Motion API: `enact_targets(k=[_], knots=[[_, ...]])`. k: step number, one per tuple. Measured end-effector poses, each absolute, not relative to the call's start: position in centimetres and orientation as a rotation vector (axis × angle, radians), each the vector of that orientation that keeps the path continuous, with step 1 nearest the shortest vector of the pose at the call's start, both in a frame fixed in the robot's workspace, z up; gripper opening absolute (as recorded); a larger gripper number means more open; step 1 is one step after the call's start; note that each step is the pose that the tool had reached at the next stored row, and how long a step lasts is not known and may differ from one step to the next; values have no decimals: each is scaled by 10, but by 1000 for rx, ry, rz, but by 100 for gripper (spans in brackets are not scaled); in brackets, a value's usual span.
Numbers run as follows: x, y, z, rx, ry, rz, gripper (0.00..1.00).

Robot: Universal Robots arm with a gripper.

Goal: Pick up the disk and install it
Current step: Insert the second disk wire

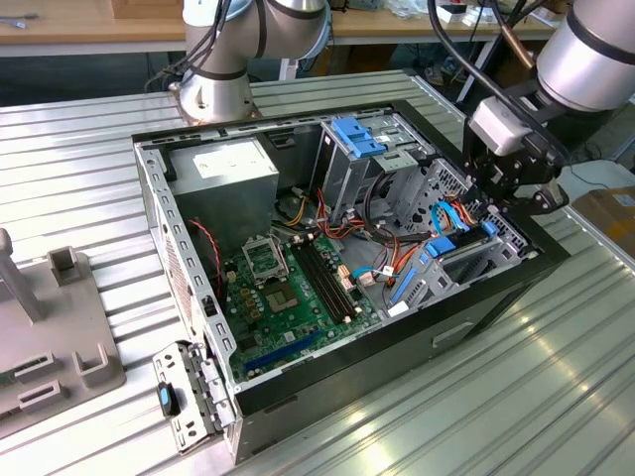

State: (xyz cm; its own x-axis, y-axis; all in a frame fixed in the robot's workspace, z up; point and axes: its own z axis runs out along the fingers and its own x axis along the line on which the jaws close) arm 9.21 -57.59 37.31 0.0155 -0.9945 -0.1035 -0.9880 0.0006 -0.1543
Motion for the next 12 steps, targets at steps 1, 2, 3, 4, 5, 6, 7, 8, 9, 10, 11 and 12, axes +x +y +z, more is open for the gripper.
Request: enact_targets(k=[1,2,3,4,5,6,7,8,9,10,11,12], knots=[[92,-574,373,-2099,2083,-52,29],[92,-574,373,-2099,2083,-52,29],[92,-574,373,-2099,2083,-52,29],[92,-574,373,-2099,2084,-53,29],[92,-574,373,-2099,2084,-53,29],[92,-574,373,-2100,2084,-53,29],[92,-574,373,-2101,2086,-51,29],[93,-574,373,-2108,2095,-35,29],[94,-574,373,-2124,2122,10,29],[94,-573,373,-2128,2130,15,29],[94,-572,373,-2130,2134,13,29],[94,-571,373,-2131,2136,12,29]])
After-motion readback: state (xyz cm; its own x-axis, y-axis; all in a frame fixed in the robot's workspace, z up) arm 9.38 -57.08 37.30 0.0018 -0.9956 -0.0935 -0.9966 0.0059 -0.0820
